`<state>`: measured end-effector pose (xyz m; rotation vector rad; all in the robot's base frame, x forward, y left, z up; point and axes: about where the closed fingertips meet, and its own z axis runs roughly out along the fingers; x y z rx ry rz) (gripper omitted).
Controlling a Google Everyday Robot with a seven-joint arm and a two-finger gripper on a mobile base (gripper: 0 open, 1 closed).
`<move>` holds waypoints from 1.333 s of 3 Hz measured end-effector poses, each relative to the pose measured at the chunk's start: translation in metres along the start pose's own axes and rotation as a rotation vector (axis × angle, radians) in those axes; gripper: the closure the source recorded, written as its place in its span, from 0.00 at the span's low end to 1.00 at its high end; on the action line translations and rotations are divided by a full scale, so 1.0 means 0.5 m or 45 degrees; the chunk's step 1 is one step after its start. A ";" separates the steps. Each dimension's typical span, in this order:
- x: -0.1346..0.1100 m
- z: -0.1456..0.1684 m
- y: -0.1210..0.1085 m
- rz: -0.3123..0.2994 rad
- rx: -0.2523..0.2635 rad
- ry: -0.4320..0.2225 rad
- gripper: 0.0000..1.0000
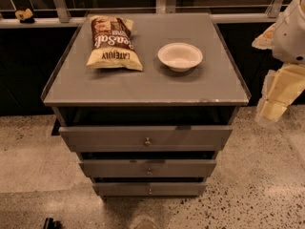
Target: Open middle drawer
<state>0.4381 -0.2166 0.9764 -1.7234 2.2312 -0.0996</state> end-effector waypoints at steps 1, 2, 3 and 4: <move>0.005 0.005 0.023 0.006 0.009 0.006 0.00; 0.012 0.018 0.066 -0.003 -0.001 0.028 0.00; 0.026 0.052 0.111 0.001 -0.062 0.053 0.00; 0.041 0.110 0.149 -0.004 -0.085 0.086 0.00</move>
Offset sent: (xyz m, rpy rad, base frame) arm -0.0538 0.0065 -0.0394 -0.0428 0.0411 0.0020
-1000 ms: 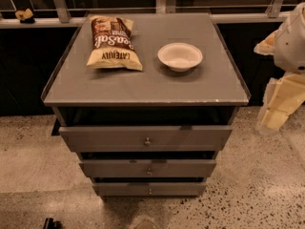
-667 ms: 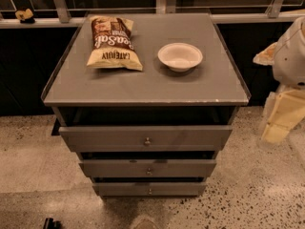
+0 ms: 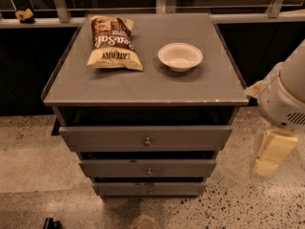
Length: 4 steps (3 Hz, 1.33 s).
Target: Open middle drawer
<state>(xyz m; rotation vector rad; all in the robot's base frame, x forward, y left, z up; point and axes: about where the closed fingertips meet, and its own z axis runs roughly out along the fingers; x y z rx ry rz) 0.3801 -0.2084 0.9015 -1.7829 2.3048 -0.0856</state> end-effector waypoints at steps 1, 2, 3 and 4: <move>0.013 0.086 0.016 0.031 0.000 0.014 0.00; 0.022 0.187 -0.002 0.084 0.008 0.049 0.00; 0.039 0.288 -0.033 0.151 0.003 0.112 0.00; 0.063 0.368 -0.059 0.277 -0.013 0.140 0.00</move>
Offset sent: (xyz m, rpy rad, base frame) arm 0.0432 -0.0085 -0.1527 -0.0526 0.0173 -0.1503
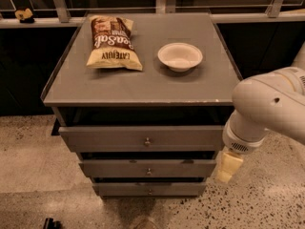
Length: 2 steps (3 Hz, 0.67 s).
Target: Open middle drawer
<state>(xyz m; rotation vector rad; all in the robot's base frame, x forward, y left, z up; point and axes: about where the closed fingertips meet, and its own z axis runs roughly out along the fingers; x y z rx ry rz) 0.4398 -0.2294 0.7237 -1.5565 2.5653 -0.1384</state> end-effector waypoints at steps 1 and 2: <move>0.004 -0.010 0.005 0.067 -0.001 -0.070 0.00; 0.018 -0.058 0.040 0.051 -0.043 -0.195 0.00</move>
Offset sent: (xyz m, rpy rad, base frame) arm -0.0517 -0.0036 0.0513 0.2627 -0.0625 0.0042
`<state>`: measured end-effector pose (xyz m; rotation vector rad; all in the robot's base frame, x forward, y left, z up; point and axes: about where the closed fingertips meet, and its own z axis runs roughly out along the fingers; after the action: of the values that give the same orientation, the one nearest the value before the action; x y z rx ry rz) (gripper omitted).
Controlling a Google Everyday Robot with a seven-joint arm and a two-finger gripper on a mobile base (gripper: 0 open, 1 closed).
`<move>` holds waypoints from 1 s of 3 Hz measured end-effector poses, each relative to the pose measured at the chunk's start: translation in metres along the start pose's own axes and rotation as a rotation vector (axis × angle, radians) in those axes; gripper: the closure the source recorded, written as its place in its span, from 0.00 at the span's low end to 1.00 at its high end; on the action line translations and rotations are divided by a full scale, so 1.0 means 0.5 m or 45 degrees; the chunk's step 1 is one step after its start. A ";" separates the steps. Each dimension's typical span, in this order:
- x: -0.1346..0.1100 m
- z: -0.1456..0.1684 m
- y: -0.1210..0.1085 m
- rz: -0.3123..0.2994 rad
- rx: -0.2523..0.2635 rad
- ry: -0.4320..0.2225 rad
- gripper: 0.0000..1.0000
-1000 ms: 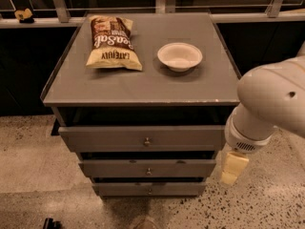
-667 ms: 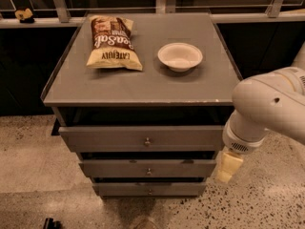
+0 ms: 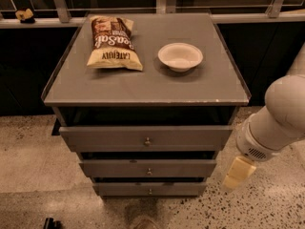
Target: Open middle drawer
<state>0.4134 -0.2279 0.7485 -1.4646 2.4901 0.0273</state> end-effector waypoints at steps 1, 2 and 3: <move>0.000 0.000 0.000 0.000 0.000 0.000 0.00; -0.021 -0.026 0.001 -0.021 0.027 -0.009 0.00; -0.022 -0.019 0.051 -0.050 0.053 -0.031 0.00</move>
Offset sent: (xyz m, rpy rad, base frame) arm 0.0060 0.0165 0.0309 -0.0128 -0.0493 0.0265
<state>0.3945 -0.2072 0.7574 -1.4874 2.4274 -0.0136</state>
